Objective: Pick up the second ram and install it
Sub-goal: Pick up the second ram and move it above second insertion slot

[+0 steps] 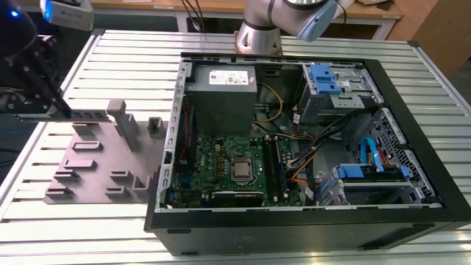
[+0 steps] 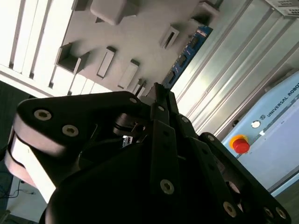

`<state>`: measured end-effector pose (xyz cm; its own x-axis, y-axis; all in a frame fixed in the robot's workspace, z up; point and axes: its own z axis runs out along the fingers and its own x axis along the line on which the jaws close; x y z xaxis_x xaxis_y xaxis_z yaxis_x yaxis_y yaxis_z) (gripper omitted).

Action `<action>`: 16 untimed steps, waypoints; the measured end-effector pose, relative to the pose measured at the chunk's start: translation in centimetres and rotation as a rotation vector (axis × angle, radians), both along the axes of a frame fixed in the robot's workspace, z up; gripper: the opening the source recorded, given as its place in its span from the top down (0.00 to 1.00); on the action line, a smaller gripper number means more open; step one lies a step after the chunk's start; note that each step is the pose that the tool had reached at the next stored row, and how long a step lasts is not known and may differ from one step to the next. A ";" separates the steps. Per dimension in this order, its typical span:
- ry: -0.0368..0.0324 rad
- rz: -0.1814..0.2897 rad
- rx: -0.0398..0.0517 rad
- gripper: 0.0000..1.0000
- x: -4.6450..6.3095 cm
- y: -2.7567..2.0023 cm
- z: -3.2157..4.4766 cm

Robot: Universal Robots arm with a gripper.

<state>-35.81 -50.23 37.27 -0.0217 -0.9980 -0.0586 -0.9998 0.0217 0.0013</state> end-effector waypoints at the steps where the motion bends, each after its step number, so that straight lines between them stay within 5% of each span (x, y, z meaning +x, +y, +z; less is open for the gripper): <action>1: 0.0001 0.000 0.0000 0.89 0.4 0.00 0.00; 16: 0.0018 0.000 0.0000 0.89 7.3 0.00 -0.04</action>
<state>-28.55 -50.23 37.23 -0.0218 -0.9980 -0.0585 -0.9998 0.0217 0.0031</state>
